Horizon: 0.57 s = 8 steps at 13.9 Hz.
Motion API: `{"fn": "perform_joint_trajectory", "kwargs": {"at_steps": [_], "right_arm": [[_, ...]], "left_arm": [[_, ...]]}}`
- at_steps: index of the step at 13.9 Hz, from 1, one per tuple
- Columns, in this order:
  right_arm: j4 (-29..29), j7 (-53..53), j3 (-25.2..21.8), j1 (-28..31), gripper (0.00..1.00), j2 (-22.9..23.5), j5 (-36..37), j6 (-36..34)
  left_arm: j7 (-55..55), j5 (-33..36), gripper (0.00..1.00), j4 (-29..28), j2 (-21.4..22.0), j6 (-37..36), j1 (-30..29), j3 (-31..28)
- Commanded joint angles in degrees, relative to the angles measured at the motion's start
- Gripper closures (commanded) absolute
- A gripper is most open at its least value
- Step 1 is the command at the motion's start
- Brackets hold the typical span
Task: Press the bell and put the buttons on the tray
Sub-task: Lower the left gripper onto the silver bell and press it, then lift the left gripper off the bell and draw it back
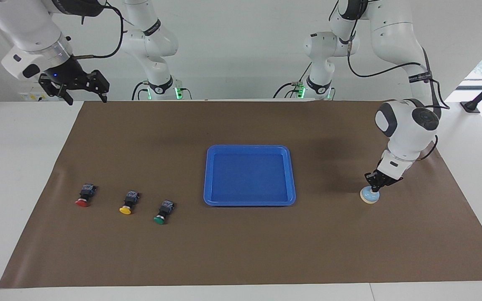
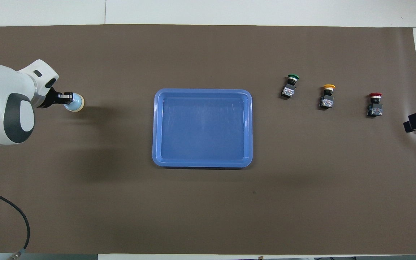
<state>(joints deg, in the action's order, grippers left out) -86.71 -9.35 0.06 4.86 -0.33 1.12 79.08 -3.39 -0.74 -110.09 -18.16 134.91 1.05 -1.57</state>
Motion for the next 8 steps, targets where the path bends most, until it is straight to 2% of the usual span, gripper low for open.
{"fn": "perform_joint_trajectory", "kwargs": {"at_steps": [1, 4, 7, 8], "right_arm": [[-1.3, 1.0, 0.2, 0.2, 0.0, -1.1, 0.4, 0.5], [-1.3, 0.8, 0.3, 0.2, 0.0, -1.1, 0.4, 0.5], [-1.3, 0.8, 0.3, 0.1, 0.0, -1.1, 0.4, 0.4], [-1.3, 0.8, 0.2, 0.0, 0.0, -1.1, 0.4, 0.4]], "left_arm": [[-0.6, 0.7, 1.0, 1.5, 0.8, -6.1, -0.5, 0.0], [-0.2, 0.7, 1.0, 7.4, 5.0, -18.2, -0.1, -0.1], [-0.2, 0.7, 1.0, 8.6, 11.0, -23.5, 0.4, 0.1], [-0.3, 0.7, 0.89, 8.5, 13.6, -24.7, 0.4, 0.1]]}}
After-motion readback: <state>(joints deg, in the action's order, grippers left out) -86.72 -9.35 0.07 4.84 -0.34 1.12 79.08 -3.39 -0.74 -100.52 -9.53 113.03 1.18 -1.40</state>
